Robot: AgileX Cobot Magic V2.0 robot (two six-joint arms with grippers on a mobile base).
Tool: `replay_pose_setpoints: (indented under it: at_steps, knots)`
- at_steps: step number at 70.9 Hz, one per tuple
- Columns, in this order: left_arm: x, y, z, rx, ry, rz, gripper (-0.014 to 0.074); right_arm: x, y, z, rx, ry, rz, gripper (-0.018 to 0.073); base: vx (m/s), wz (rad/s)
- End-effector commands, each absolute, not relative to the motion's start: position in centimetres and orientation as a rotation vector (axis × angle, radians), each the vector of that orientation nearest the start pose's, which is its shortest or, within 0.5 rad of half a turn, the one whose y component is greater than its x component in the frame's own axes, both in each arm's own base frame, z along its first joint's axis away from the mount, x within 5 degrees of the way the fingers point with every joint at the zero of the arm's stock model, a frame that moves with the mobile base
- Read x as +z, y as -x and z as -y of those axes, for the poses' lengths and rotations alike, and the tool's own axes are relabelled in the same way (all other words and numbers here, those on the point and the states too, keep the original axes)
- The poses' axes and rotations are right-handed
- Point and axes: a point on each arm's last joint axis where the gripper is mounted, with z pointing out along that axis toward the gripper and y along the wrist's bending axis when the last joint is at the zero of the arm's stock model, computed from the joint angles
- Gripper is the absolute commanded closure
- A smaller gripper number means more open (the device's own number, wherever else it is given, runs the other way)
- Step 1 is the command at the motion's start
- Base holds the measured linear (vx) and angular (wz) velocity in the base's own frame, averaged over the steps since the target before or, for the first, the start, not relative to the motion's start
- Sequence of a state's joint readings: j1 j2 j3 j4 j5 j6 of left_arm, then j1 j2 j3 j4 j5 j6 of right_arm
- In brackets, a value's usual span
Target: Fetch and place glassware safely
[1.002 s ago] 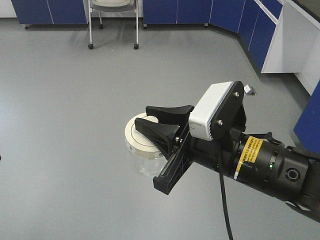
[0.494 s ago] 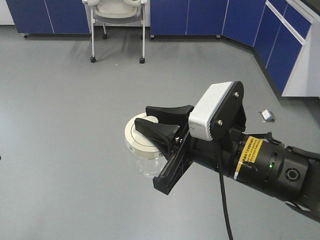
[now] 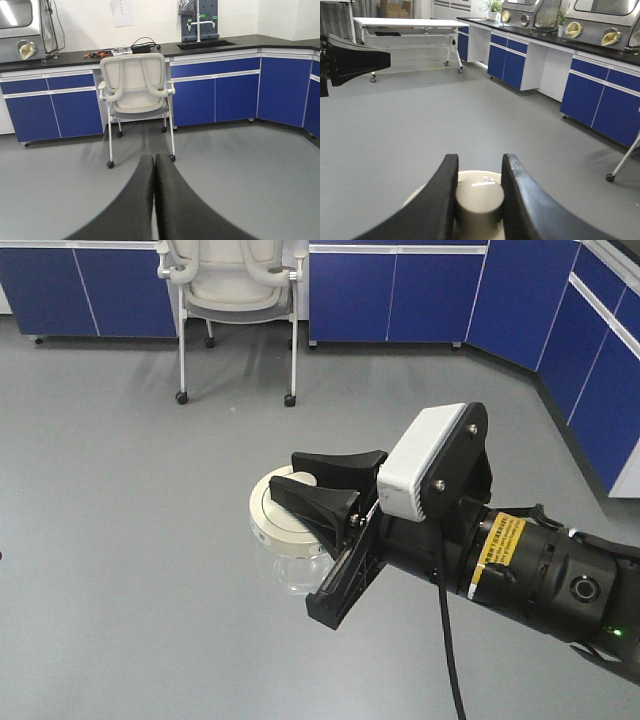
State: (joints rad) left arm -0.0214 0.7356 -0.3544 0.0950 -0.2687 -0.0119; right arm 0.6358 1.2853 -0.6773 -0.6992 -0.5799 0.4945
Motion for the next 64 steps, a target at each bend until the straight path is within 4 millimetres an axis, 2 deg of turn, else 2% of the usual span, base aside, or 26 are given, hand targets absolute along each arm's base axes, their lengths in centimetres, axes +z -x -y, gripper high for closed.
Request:
replay_pose_setpoints:
  at_steps: [1, 64]
  knots:
    - [30.28, -15.43, 0.67, 0.007, -0.089, -1.494, 0.0603, 32.08, -19.38, -18.57, 0.744, 0.82, -1.29, 0.0563, 0.62, -0.03]
    - [30.27, -15.43, 0.67, 0.007, -0.089, -1.496, 0.0603, 32.0, -19.43, -18.61, 0.745, 0.821, -1.293, 0.0563, 0.62, -0.02]
